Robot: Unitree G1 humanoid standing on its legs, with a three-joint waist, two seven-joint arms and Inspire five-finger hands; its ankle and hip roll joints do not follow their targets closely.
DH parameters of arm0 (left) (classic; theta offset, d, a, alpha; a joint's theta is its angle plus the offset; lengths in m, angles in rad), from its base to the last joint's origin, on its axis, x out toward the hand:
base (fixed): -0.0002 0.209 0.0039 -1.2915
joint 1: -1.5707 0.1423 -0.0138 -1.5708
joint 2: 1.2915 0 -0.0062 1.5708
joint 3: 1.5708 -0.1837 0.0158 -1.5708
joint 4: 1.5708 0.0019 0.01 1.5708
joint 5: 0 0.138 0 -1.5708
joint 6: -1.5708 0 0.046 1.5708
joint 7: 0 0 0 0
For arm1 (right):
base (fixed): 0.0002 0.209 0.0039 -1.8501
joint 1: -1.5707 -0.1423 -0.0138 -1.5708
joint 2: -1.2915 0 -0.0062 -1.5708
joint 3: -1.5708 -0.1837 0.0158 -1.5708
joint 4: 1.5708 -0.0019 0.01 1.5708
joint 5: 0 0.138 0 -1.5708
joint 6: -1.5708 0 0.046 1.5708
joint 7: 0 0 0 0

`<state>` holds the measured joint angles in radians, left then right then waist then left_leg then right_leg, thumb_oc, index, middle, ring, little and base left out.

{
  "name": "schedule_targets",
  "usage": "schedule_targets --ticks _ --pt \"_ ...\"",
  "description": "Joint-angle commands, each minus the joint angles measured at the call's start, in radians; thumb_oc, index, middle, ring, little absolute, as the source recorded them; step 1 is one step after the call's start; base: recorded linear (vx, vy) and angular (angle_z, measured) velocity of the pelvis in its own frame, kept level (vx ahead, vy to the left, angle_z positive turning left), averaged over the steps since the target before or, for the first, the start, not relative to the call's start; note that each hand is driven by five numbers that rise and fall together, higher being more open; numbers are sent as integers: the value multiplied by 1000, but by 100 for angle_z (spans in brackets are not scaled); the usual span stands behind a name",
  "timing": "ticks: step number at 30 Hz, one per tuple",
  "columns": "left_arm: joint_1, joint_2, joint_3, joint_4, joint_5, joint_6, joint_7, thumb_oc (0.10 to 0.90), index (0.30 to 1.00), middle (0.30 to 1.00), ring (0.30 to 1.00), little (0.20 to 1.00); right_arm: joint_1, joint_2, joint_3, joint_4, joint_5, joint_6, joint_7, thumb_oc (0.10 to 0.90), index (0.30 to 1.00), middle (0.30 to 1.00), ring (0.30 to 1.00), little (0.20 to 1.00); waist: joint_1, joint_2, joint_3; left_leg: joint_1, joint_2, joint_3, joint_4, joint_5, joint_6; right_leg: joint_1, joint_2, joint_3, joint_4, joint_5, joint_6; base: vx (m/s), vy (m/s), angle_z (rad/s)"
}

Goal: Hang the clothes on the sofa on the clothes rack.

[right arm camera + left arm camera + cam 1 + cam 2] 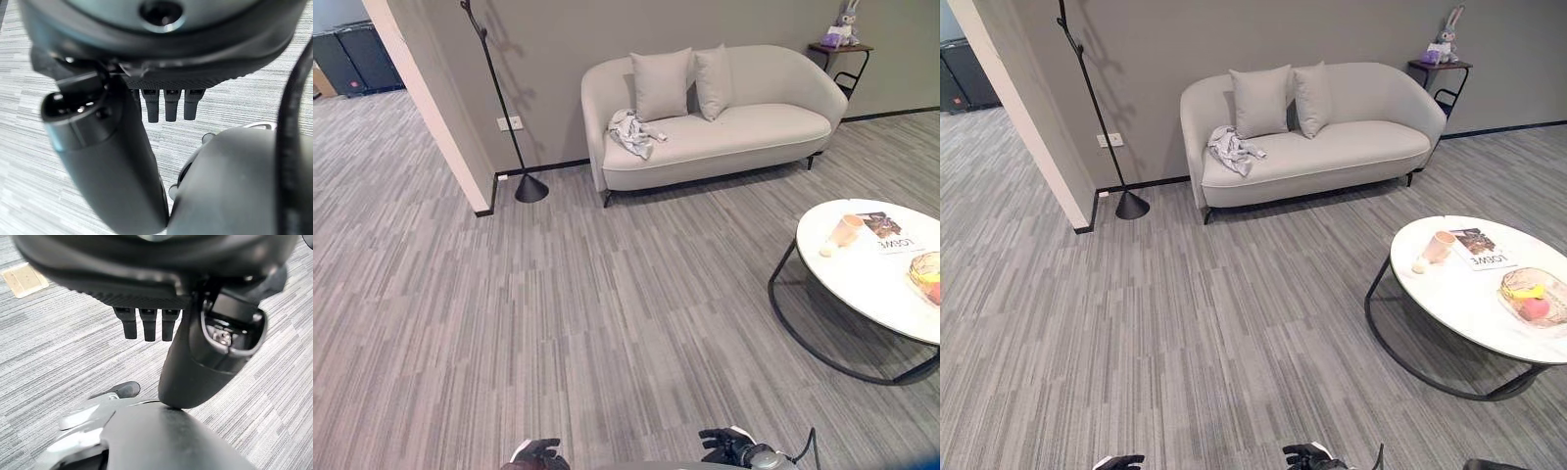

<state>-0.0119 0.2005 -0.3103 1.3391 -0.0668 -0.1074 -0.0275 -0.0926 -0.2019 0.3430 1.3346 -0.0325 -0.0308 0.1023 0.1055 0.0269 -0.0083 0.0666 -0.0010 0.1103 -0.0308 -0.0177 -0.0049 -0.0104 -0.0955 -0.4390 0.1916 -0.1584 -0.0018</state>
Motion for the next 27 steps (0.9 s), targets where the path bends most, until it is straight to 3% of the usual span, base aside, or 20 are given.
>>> schedule_targets --ticks 1,4,7,8,9,11,12,13,15,16,18,19,20,22,23,25,27 --pt "-30 -76 -45 35 55 -12 -32 800 900 900 900 900 11 -30 -23 155 34 40 -14 800 900 900 900 900 21 -23 4 10 2 22 -44 -17 -10 85 -91 -20 -227 179 120 -1 135 14" --pt "-20 -84 -26 44 32 -11 -41 800 900 900 900 900 20 -50 -154 201 198 40 -26 800 900 900 900 900 10 -10 1 17 -16 23 -45 -23 4 86 -109 -20 -216 185 132 35 129 5" --pt "-16 -89 -24 51 22 -10 -44 800 900 900 900 900 22 -56 -197 209 251 37 -34 800 900 900 900 900 1 -3 6 16 -23 24 -44 -23 11 78 -117 -15 -189 178 134 -2 125 -2" --pt "-18 -93 -27 51 -11 -7 -44 800 900 900 900 900 9 -64 -280 231 367 32 -53 800 900 900 900 900 -19 20 46 20 -26 24 -40 -21 26 28 -124 15 -54 135 129 -47 152 -2" --pt "-19 -93 -27 51 -11 -7 -44 800 900 900 900 900 8 -64 -281 231 368 32 -53 800 900 900 900 900 -18 19 44 16 -27 25 -39 -19 27 24 -125 15 -54 137 129 -58 229 -7" --pt "-20 -103 -34 52 -28 -4 -43 800 900 900 900 900 -1 -73 -347 271 442 32 -75 800 900 900 900 900 -30 40 79 40 -35 33 -44 -24 46 -34 -153 33 111 121 149 -5 200 -9" --pt "-14 -112 -42 55 -31 3 -43 800 900 900 900 900 -2 -78 -373 293 456 38 -92 800 900 900 900 900 -39 52 101 72 -44 37 -50 -37 56 -66 -173 38 210 137 171 16 301 -16" --pt "-9 -121 -55 62 -33 12 -47 800 900 900 900 900 -8 -73 -379 307 467 45 -96 800 900 900 900 900 -49 74 138 111 -48 49 -56 -50 73 -136 -213 26 389 205 196 15 224 -28" --pt "-6 -119 -63 67 -26 15 -53 800 900 900 900 900 -12 -66 -369 302 459 49 -91 800 900 900 900 900 -51 83 145 123 -47 58 -56 -60 75 -157 -233 1 437 223 204 58 112 -34" --pt "-1 -120 -69 77 -14 21 -62 800 900 900 900 900 -9 -63 -371 308 446 53 -96 800 900 900 900 900 -52 77 149 139 -58 66 -56 -79 75 -165 -270 -40 442 216 206 141 28 -25" --pt "4 -112 -77 80 0 30 -70 800 900 900 900 900 -5 -72 -389 337 432 61 -123 800 900 900 900 900 -48 68 142 143 -62 69 -56 -92 67 -146 -281 -123 323 203 186 201 -94 -10" --pt "4 -108 -82 80 7 30 -69 800 900 900 900 900 -7 -76 -390 344 426 66 -132 800 900 900 900 900 -45 62 138 152 -62 53 -56 -113 60 -145 -270 -118 262 182 196 242 -187 -1" --pt "2 -104 -87 78 13 30 -72 800 900 900 900 900 -11 -83 -393 349 421 68 -146 800 900 900 900 900 -41 56 136 154 -60 50 -56 -118 50 -142 -260 -120 168 197 195 233 -216 -3" --pt "-8 -98 -108 73 30 25 -74 800 900 900 900 900 -20 -92 -390 355 401 78 -158 800 900 900 900 900 -36 57 132 155 -45 46 -56 -127 24 -132 -262 -95 -70 284 216 161 -218 -9" --pt "-8 -98 -108 73 30 25 -74 800 900 900 900 900 -20 -93 -390 355 400 78 -158 800 900 900 900 900 -35 58 133 156 -44 46 -56 -127 24 -130 -259 -96 -75 287 216 240 -256 -3" --pt "-43 -86 -163 58 81 15 -86 800 900 900 900 900 -16 -94 -400 357 404 100 -137 800 900 900 900 900 -34 65 124 181 -4 34 -54 -156 -12 -134 -379 -58 -265 387 251 404 -291 7" --pt "-48 -84 -177 57 91 15 -93 800 900 900 900 900 -10 -92 -404 356 403 104 -127 800 900 900 900 900 -35 66 121 202 7 36 -50 -177 -18 -140 -398 -30 -268 404 258 371 -168 -4"
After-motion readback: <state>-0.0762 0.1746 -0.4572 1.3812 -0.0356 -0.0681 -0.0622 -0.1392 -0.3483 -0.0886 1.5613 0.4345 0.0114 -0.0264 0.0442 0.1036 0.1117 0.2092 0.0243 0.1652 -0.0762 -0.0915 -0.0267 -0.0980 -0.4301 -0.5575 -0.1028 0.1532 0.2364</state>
